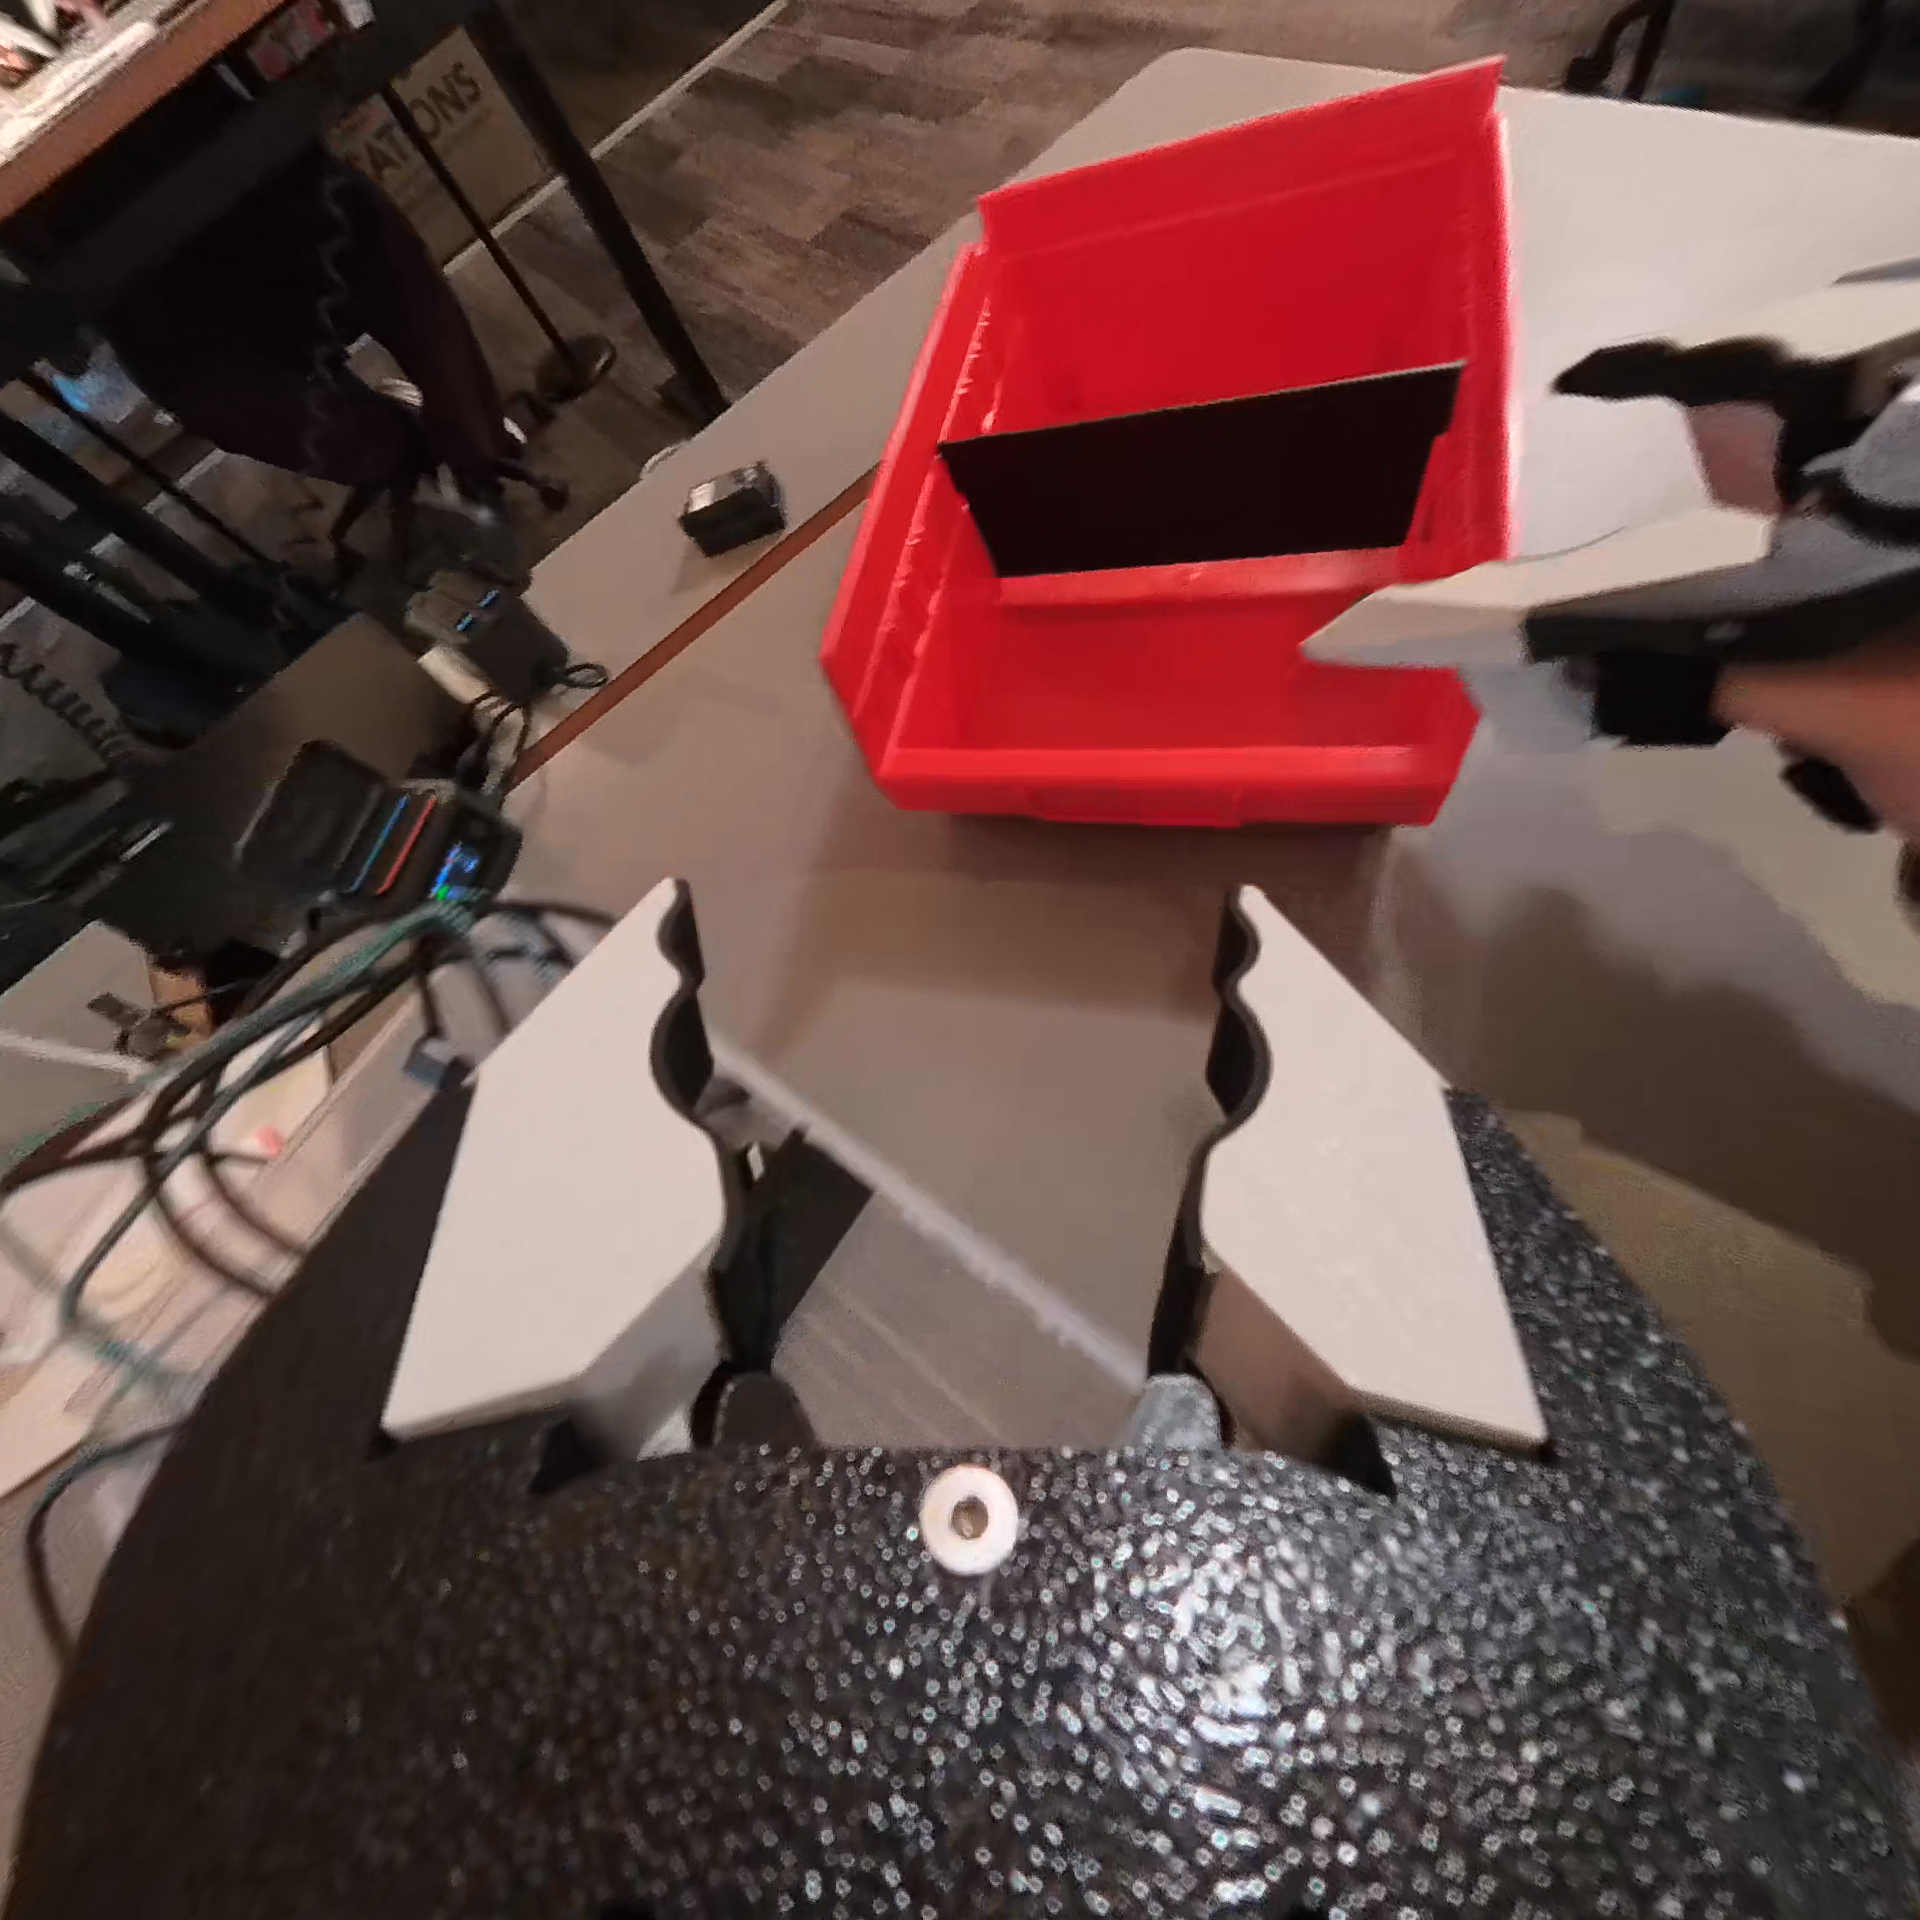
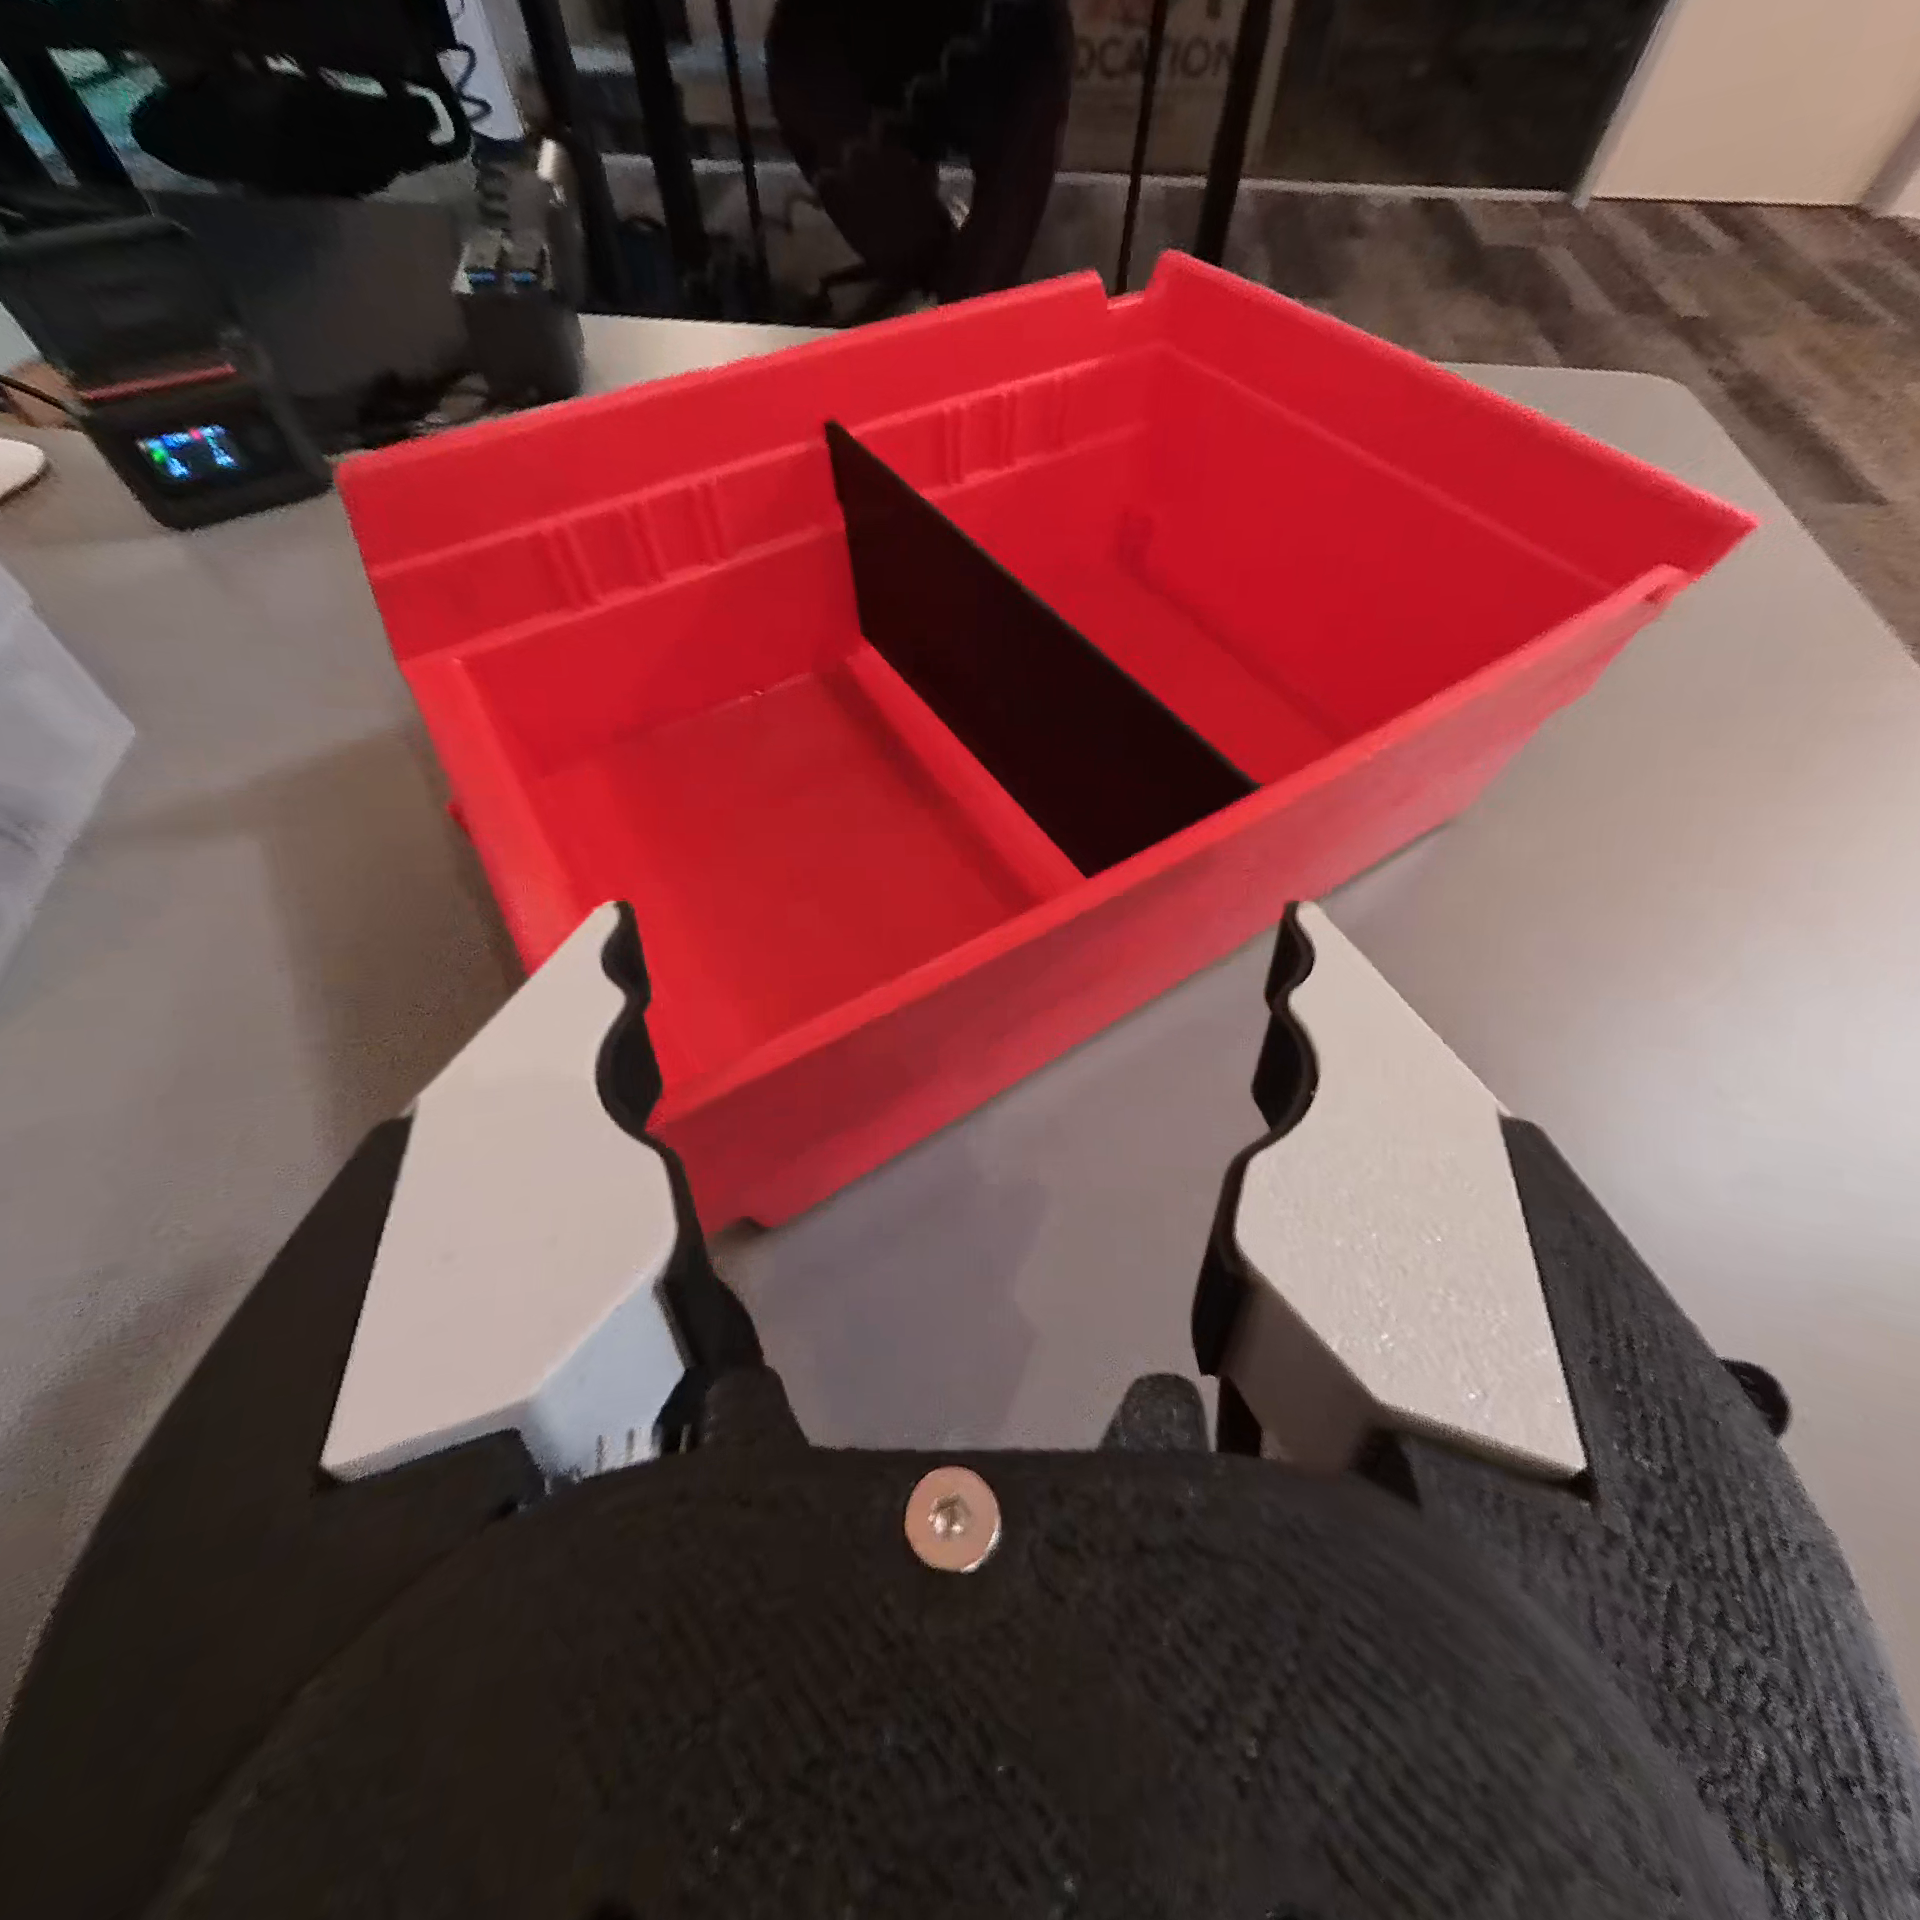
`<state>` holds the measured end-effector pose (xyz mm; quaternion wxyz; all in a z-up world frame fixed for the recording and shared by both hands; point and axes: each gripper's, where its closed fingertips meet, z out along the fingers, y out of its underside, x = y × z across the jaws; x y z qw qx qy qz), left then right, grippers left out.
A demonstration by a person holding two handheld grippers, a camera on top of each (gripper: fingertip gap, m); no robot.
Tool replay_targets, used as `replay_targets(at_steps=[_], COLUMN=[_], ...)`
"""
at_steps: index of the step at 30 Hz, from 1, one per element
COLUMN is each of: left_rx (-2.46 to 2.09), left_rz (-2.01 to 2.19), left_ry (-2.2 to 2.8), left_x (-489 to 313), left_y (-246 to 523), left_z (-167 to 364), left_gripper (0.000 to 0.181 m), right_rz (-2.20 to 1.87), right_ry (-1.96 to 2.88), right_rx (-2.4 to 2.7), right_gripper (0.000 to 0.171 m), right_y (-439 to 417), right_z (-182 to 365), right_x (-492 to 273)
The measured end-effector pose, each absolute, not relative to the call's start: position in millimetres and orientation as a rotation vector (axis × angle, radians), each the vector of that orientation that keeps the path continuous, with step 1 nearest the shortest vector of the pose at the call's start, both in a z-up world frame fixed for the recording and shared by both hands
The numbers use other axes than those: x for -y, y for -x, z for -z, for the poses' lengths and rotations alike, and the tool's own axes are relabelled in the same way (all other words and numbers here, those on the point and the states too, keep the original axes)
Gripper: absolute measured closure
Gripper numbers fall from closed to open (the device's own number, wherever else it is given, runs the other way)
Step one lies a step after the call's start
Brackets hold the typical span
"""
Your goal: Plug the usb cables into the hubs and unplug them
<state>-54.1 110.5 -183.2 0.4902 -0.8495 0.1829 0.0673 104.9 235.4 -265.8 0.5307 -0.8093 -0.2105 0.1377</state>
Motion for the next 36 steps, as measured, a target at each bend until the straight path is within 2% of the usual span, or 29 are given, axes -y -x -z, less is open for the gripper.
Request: replay_targets(at_steps=[6,9,10,11,15,17,18,20,24,27,36], left_rx=[-0.138,0.038,0.088,0.135,0.260,0.257,0.254,0.253,0.262,0.272,0.391], left_rz=[-0.251,-0.272,-0.257,-0.230,-0.120,-0.191,-0.233,-0.260,-0.216,-0.349,-0.240], left_ry=[2.103,2.245,2.292,2.323,2.371,2.398,2.409,2.429,2.455,2.459,2.380], left_x=[-28,27,42,54,69,71,72,72,66,67,74], left_y=[172,220,228,232,234,240,245,250,247,264,315], left_z=[189,222,235,247,277,282,283,286,295,294,292], left_gripper=[0.085,0.084,0.083,0.082,0.084,0.097,0.105,0.122,0.138,0.163,0.174], right_rz=[-0.190,-0.106,-0.113,-0.138,-0.218,-0.181,-0.167,-0.134,-0.167,-0.195,-0.196], right_ry=[1.971,1.982,1.986,2.002,2.123,2.165,2.169,2.159,2.139,2.136,2.148], right_rx=[0.449,0.394,0.392,0.396,0.461,0.494,0.512,0.528,0.551,0.562,0.624], right_gripper=[0.079,0.105,0.121,0.127,0.125,0.135,0.148,0.164,0.165,0.166,0.166], right_y=[-163,-202,-209,-211,-205,-205,-204,-206,-207,-213,-256], right_z=[264,263,263,265,283,290,291,290,290,290,291], right_x=[-238,-244,-246,-249,-257,-263,-266,-270,-270,-268,-246])
